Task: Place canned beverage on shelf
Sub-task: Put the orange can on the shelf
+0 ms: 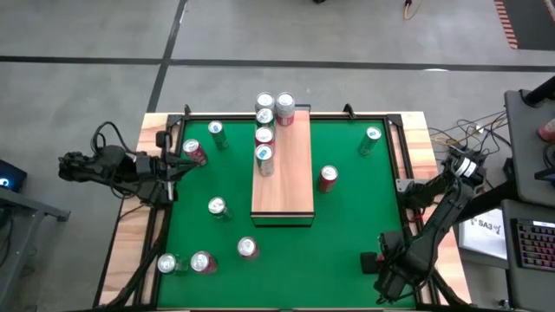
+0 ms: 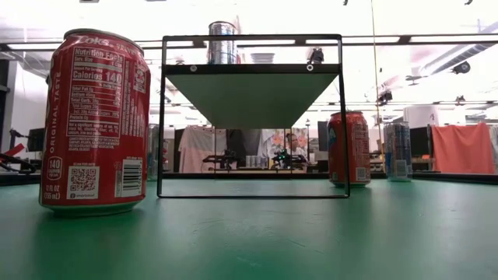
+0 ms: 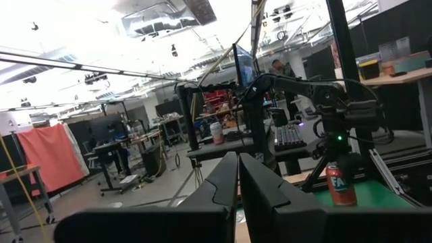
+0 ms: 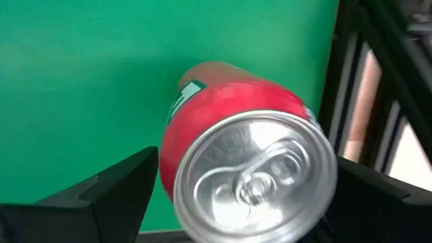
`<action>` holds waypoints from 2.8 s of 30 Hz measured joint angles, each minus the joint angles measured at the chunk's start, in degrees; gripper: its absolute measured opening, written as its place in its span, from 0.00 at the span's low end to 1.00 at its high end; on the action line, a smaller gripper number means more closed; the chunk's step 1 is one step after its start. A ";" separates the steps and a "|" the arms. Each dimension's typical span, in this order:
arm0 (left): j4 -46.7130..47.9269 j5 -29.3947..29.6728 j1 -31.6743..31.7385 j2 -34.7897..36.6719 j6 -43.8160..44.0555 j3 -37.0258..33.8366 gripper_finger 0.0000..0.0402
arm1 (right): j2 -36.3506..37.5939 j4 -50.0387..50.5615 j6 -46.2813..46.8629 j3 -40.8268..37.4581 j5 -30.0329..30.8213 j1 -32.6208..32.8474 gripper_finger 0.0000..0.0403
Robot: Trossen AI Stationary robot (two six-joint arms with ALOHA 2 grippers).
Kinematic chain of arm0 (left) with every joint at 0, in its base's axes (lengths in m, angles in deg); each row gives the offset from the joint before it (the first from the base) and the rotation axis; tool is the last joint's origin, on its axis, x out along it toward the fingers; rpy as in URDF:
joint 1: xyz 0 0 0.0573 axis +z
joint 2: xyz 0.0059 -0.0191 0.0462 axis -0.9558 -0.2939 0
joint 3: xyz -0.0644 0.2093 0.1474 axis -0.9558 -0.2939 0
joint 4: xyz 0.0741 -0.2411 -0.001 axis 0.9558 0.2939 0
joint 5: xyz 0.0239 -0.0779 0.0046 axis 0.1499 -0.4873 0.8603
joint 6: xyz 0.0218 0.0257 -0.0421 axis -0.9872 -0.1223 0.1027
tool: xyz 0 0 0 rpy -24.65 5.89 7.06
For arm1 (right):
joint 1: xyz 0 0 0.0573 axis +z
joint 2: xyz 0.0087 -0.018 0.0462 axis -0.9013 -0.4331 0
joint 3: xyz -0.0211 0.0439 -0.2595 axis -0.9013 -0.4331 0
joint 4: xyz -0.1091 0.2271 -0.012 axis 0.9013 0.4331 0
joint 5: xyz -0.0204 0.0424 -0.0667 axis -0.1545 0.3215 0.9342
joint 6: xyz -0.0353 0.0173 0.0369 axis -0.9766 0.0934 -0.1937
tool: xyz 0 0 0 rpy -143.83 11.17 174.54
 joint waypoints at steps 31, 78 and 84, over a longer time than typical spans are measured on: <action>0.19 -0.02 -0.02 -2.68 3.01 -0.04 0.00 | 1.15 21.30 -10.56 18.93 35.85 -9.85 0.73; -1.44 -4.96 -0.37 -46.34 4.00 21.11 0.81 | -2.70 -20.36 -106.55 31.24 44.61 -31.68 0.73; 4.98 -3.96 -0.37 -53.17 4.16 27.61 0.84 | -2.81 -20.63 -106.58 31.27 44.87 -32.23 0.73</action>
